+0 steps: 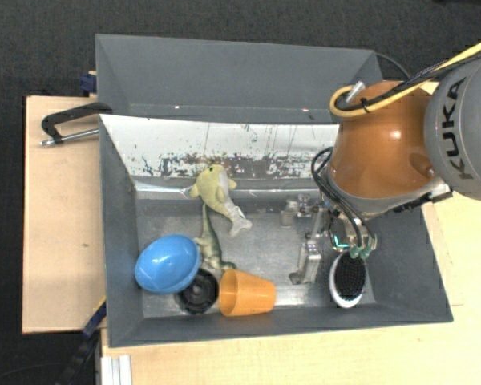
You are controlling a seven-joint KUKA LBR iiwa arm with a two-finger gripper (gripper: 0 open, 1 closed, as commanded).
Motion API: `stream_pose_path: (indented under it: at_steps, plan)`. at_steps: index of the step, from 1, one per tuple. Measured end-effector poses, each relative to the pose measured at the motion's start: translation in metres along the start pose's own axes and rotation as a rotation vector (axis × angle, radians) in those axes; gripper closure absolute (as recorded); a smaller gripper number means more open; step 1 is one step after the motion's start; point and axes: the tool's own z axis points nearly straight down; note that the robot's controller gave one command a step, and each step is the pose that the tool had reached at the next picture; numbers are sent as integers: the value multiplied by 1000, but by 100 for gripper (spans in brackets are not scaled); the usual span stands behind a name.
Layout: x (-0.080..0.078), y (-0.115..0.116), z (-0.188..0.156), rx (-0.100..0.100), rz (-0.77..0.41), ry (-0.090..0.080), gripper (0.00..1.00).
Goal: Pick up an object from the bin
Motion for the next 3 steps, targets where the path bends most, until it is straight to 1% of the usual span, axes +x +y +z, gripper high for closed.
stream_pose_path:
  at_steps: [1, 2, 3]
  plan:
    - [-1, -62, 85, 2, -432, -3, 0]
    - [-20, -130, 115, 4, -500, -11, 0]
    - [-110, -152, 70, 5, -750, -14, 0]
